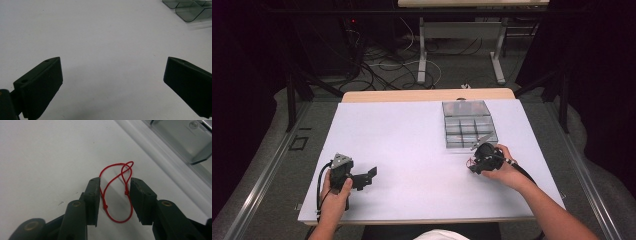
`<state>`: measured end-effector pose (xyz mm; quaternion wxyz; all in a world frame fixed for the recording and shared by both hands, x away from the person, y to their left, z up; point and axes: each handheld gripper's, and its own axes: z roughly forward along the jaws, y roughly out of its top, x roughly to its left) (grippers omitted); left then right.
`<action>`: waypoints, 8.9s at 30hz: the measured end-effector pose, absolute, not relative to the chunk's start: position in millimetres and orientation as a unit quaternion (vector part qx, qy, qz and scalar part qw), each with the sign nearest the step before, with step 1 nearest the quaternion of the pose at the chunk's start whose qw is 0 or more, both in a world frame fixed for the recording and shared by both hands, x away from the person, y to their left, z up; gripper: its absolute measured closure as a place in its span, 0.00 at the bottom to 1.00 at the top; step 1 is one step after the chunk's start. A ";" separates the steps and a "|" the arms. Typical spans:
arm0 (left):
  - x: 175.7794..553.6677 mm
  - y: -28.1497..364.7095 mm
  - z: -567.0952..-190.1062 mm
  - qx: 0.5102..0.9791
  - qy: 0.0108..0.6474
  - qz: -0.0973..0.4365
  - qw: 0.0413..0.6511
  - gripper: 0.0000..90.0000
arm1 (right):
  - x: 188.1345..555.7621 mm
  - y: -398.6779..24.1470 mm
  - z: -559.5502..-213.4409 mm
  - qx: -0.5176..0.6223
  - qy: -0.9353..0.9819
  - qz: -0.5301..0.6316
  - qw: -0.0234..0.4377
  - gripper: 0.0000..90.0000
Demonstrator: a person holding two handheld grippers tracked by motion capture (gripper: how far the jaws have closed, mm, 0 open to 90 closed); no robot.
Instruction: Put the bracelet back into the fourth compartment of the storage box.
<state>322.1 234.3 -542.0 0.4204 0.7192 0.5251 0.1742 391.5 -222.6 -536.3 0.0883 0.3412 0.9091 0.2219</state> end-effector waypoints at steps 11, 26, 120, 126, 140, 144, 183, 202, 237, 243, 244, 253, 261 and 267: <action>322.1 234.3 -542.1 0.719 0.525 0.174 0.420 0.03 | 391.8 -221.4 -538.4 0.342 0.905 0.242 0.070 0.86; 322.2 234.9 -542.0 0.719 0.525 0.174 0.421 0.03 | 390.6 -220.5 -538.3 0.369 0.894 0.247 0.053 0.97; 323.0 232.6 -543.6 0.722 0.522 0.175 0.419 0.04 | 423.1 -223.7 -479.0 0.400 0.850 0.319 0.124 0.97; 323.0 232.4 -543.7 0.723 0.521 0.175 0.418 0.04 | 428.8 -219.7 -479.9 0.404 0.845 0.324 0.132 0.97; 323.1 232.6 -543.7 0.723 0.521 0.175 0.419 0.04 | 439.2 -210.3 -481.6 0.407 0.836 0.337 0.146 0.97; 323.1 232.8 -543.7 0.723 0.521 0.175 0.419 0.04 | 443.1 -208.4 -484.6 0.406 0.835 0.339 0.154 0.97; 323.3 233.7 -543.4 0.724 0.521 0.173 0.418 0.04 | 459.7 -175.8 -501.1 0.381 0.837 0.355 0.168 0.97; 323.4 233.8 -543.3 0.725 0.520 0.174 0.417 0.04 | 468.2 -175.0 -512.8 0.395 0.842 0.335 0.150 0.97; 323.7 232.9 -543.8 0.723 0.522 0.175 0.417 0.05 | 466.3 -178.4 -509.3 0.417 0.826 0.348 0.153 0.60; 324.1 232.3 -544.2 0.724 0.521 0.173 0.417 0.05 | 464.4 -180.6 -506.1 0.418 0.821 0.358 0.151 0.45; 324.1 232.3 -544.2 0.724 0.521 0.174 0.417 0.05 | 463.4 -180.6 -505.7 0.421 0.818 0.360 0.154 0.42; 324.2 231.7 -544.2 0.725 0.521 0.175 0.416 0.05 | 456.2 -178.6 -503.0 0.417 0.815 0.362 0.175 0.25; 324.1 232.1 -544.2 0.725 0.521 0.176 0.415 0.05 | 451.7 -176.6 -501.4 0.413 0.815 0.361 0.184 0.19; 324.1 232.3 -544.3 0.725 0.521 0.176 0.415 0.05 | 449.0 -178.8 -497.0 0.409 0.814 0.365 0.192 0.18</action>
